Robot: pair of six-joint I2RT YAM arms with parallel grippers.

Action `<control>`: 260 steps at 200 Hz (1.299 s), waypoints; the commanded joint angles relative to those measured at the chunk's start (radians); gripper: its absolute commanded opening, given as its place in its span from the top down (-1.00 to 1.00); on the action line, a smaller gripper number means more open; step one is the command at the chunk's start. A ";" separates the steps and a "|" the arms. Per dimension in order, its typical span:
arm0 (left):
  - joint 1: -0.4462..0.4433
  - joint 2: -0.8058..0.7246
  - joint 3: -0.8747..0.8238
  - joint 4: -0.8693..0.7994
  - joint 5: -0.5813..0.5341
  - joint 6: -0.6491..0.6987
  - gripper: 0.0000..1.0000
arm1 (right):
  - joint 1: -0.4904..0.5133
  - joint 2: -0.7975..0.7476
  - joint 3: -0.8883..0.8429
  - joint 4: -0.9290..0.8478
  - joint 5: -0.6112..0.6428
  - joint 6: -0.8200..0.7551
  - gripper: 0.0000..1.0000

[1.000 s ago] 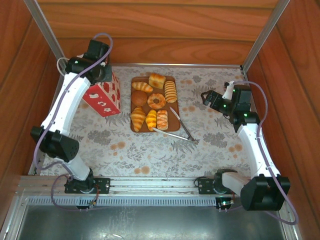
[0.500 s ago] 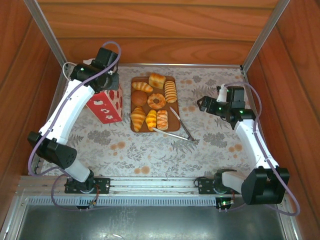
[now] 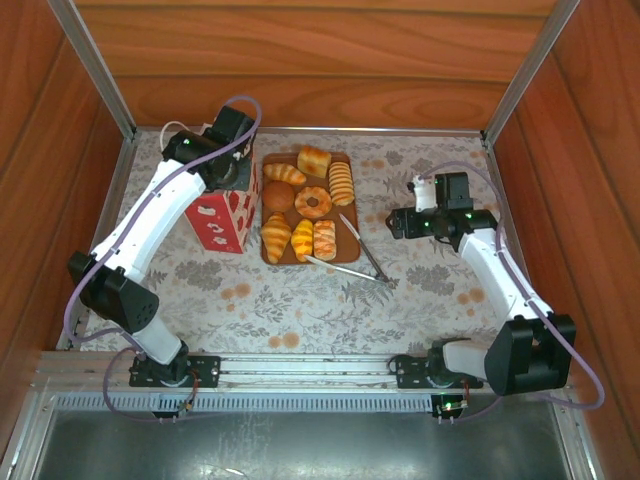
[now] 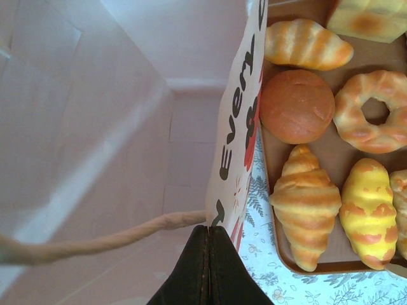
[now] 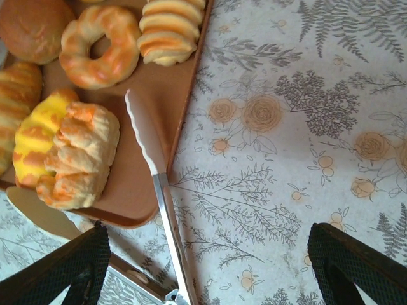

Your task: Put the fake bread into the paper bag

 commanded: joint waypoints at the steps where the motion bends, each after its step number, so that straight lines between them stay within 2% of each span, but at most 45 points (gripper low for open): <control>1: -0.007 0.003 -0.009 -0.023 -0.024 -0.023 1.00 | 0.024 0.032 -0.020 -0.019 0.015 -0.058 -0.73; 11: -0.008 0.010 -0.009 -0.024 -0.026 -0.026 0.99 | 0.034 0.050 -0.020 -0.021 0.005 -0.062 -0.73; 29: -0.007 0.023 0.002 -0.025 -0.023 -0.024 0.65 | 0.051 0.092 -0.020 -0.029 0.009 -0.085 -0.71; 58: -0.007 0.012 0.063 -0.024 0.004 0.005 0.09 | 0.074 0.189 0.004 -0.050 0.063 -0.130 -0.57; 91: -0.008 -0.057 0.123 0.004 0.001 0.032 -0.33 | 0.119 0.305 0.043 -0.093 0.058 -0.165 -0.40; 114: -0.008 -0.148 0.070 0.115 0.004 0.055 -0.46 | 0.146 0.373 0.071 -0.118 0.083 -0.148 -0.31; 144: -0.006 -0.304 -0.130 0.368 0.005 0.069 -0.59 | 0.172 0.451 0.105 -0.148 0.079 -0.127 -0.21; 161: -0.005 -0.368 -0.215 0.458 -0.013 0.073 -0.64 | 0.190 0.464 0.108 -0.152 0.097 -0.128 -0.21; 192: -0.003 -0.414 -0.265 0.497 -0.048 0.086 -0.67 | 0.202 0.461 0.104 -0.152 0.102 -0.123 -0.19; 227: -0.003 -0.441 -0.302 0.524 -0.084 0.092 -0.67 | 0.228 0.473 0.103 -0.152 0.156 -0.092 0.05; 260: -0.002 -0.466 -0.337 0.559 -0.088 0.092 -0.67 | 0.244 0.473 0.084 -0.123 0.150 -0.057 0.14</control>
